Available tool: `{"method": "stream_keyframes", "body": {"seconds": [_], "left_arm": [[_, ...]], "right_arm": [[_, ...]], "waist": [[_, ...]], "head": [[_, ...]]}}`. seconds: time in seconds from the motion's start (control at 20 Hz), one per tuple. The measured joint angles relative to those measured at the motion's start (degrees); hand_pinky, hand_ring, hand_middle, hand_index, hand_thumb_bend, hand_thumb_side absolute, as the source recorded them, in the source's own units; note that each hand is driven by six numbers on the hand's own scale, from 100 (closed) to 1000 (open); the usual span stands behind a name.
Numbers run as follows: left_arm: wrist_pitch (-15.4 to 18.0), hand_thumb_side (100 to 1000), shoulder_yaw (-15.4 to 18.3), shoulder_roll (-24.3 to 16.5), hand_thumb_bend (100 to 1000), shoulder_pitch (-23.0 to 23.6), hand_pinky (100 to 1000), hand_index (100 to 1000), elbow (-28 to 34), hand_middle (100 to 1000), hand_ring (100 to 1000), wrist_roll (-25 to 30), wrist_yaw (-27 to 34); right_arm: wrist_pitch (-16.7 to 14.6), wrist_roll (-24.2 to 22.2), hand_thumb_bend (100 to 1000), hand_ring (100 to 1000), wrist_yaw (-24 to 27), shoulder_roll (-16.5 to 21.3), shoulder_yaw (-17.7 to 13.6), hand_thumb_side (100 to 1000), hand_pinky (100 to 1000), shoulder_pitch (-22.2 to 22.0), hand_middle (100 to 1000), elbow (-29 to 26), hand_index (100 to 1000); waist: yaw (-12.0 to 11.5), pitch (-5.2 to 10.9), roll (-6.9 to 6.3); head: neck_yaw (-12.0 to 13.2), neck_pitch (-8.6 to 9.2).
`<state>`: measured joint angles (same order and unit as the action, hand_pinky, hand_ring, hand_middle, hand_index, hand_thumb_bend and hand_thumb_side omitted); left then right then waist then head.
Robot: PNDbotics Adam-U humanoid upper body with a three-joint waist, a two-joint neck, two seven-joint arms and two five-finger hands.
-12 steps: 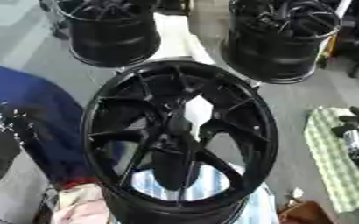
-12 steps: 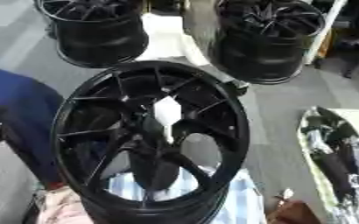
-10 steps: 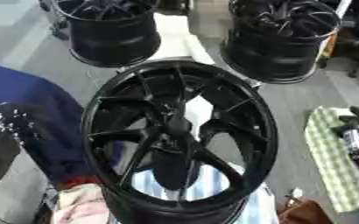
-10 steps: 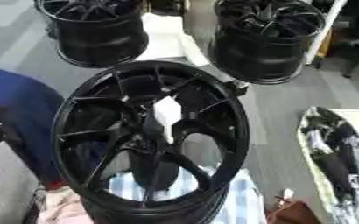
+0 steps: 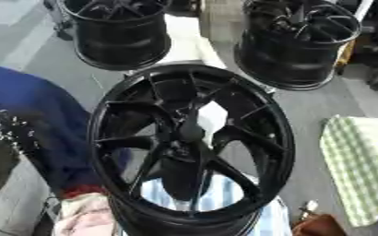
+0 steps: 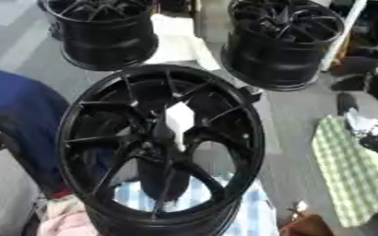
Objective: Pull the pin out of the wheel hub.
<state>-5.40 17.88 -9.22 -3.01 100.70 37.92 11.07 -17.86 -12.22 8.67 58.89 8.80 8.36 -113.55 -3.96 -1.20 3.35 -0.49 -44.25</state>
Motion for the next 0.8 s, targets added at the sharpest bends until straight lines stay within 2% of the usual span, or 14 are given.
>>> {"method": "stream_keyframes", "body": {"seconds": [0.2, 0.25, 0.3, 0.35, 0.55, 0.8], "left_arm": [[0.1, 887, -0.4, -0.4, 100, -0.2, 541, 770, 0.0, 591, 468, 0.6, 0.0], [0.2, 894, -0.5, -0.5, 100, -0.2, 541, 770, 0.0, 590, 468, 0.7, 0.0], [0.3, 886, -0.5, -0.5, 100, -0.4, 541, 770, 0.0, 590, 468, 0.8, 0.0], [0.3, 887, -0.6, -0.5, 100, -0.5, 541, 770, 0.0, 590, 465, 0.8, 0.0], [0.4, 891, -0.8, -0.5, 100, -0.6, 542, 770, 0.0, 591, 457, 1.1, -0.1], [0.5, 892, -1.2, -0.5, 100, -1.0, 542, 769, 0.0, 590, 456, 1.7, -0.1]], "right_arm": [[-0.7, -12.9, 150, 858, 1.3, 2.6, 3.7, 384, 861, 7.4, 894, -0.2, 973], [-0.4, -15.7, 115, 879, 1.3, 2.6, 4.5, 349, 870, 9.0, 906, -0.3, 981], [0.0, -18.3, 185, 884, 1.3, 2.6, 5.4, 385, 874, 10.6, 910, -0.3, 983], [0.5, -20.6, 199, 890, 1.3, 2.6, 6.2, 383, 878, 12.2, 917, -0.3, 987], [3.1, -27.8, 286, 920, -0.3, 0.6, 9.5, 357, 899, 18.8, 940, -0.3, 997], [6.7, -33.4, 319, 935, -4.5, -4.3, 12.8, 339, 908, 25.4, 947, -0.3, 1000]], "waist": [[-1.0, -0.22, 0.27], [-1.3, -0.31, 0.25], [-1.6, -0.42, 0.25], [-1.8, -0.55, 0.27], [-2.6, -0.9, 0.29], [-3.9, -1.26, 0.29]], "head": [[-0.9, 0.0], [-1.1, 0.0], [-1.3, 0.0], [-1.5, 0.0], [-2.5, 0.0], [-3.7, 0.0]]}}
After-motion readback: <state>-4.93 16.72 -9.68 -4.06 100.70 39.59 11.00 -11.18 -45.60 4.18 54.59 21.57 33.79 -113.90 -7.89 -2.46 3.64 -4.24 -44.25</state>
